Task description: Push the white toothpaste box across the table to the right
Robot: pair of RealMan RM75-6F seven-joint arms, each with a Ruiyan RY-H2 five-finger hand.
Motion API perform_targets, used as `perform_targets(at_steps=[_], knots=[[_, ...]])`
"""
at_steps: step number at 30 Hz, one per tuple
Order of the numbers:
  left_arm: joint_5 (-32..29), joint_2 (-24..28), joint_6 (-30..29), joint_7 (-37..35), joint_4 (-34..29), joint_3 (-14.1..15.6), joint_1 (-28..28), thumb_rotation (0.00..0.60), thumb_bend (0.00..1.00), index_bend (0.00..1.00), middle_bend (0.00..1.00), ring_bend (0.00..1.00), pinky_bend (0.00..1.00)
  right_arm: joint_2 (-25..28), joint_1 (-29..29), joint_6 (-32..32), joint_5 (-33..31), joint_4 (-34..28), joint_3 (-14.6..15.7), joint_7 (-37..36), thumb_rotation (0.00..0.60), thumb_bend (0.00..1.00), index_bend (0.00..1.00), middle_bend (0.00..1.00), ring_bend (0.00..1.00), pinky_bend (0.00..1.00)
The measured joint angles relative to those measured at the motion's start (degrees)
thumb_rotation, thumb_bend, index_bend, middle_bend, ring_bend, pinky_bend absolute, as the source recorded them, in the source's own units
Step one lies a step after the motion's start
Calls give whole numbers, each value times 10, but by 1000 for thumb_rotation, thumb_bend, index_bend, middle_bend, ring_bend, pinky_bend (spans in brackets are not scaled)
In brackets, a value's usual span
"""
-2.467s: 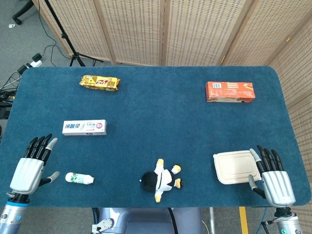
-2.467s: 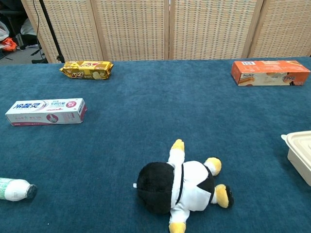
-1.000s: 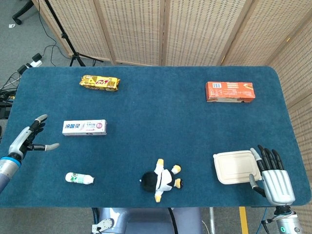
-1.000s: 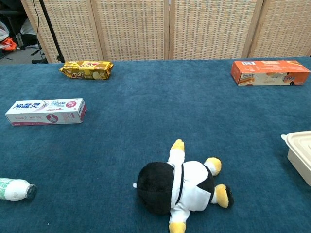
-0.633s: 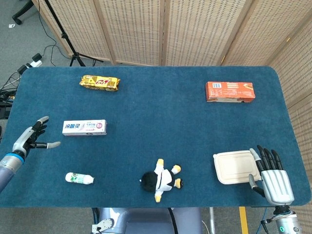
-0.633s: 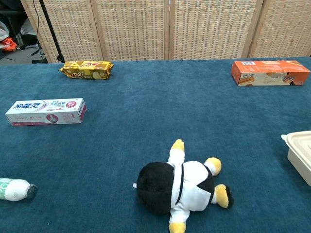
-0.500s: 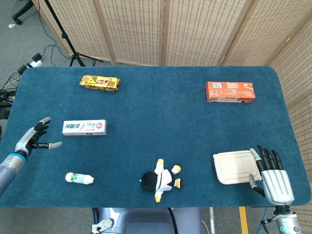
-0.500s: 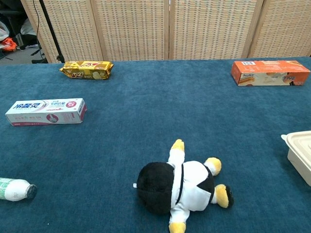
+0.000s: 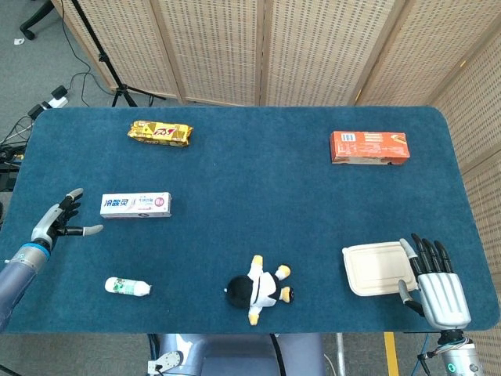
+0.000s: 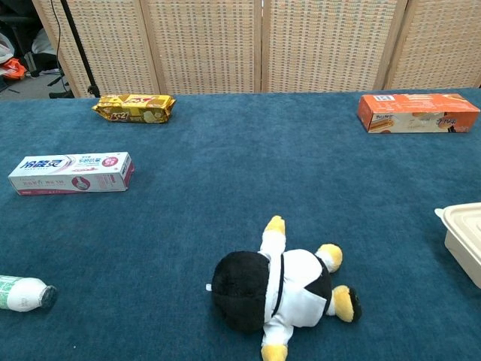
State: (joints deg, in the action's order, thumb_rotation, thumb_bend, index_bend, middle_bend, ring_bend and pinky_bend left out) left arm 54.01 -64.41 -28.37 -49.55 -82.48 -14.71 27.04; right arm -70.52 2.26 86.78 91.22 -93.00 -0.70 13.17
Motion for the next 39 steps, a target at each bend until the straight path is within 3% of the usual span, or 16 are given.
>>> perform_targets(at_steps=[18, 39], knots=[[-25, -52, 36, 25, 47, -20, 11, 600, 0, 0, 0, 0, 0, -3, 1, -4, -2, 3, 1, 4, 600, 519, 0, 0, 0, 7], [-40, -75, 14, 87, -34, -23, 20, 600, 0, 0, 0, 0, 0, -4, 1, -2, 1, 3, 2, 6, 600, 520, 0, 0, 0, 7]])
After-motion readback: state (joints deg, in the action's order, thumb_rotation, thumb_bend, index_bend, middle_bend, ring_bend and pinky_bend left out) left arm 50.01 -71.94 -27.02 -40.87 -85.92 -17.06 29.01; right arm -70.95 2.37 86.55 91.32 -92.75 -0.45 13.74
